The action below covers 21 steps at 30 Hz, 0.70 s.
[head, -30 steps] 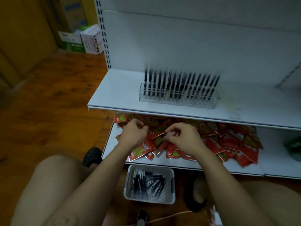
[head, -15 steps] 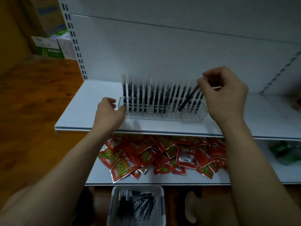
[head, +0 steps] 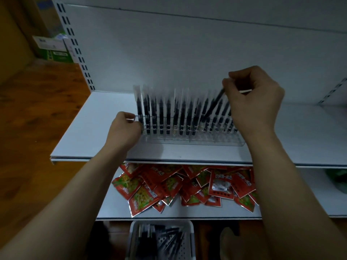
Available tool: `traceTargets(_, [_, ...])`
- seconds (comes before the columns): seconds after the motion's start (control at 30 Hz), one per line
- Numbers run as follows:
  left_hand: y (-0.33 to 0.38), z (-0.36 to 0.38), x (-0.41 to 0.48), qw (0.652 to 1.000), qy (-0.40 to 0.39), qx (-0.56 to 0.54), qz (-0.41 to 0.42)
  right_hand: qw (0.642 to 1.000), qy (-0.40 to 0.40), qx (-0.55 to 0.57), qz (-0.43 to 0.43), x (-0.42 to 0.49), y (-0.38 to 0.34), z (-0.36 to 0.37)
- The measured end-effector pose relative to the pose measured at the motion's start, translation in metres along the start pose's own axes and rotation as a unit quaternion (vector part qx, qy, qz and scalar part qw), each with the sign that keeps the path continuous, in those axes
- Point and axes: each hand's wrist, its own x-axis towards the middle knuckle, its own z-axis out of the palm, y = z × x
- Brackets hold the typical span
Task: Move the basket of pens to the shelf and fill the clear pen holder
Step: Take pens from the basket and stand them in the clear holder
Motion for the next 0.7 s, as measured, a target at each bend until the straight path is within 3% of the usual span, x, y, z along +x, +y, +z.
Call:
traceTargets(0.07, [0.0,0.001,-0.003,1.0,0.002,0.001,0.005,1.0,-0.016,-0.015,-0.001,0.0,0.001,-0.002])
traceTargets(0.27, [-0.001,0.0,-0.009,1.0,0.007,0.016,0.019,0.974,-0.199,-0.108,0.02,-0.011,0.008,0.002])
traceTargets(0.43, [-0.002,-0.005,-0.018,1.0,-0.004,0.014,0.006,0.973,-0.205,-0.103,0.02,-0.027,0.002,-0.007])
traceTargets(0.7, [-0.01,-0.022,-0.068,0.999,0.004,-0.025,-0.021,0.965,-0.227,-0.078,0.105,-0.072,-0.021,-0.021])
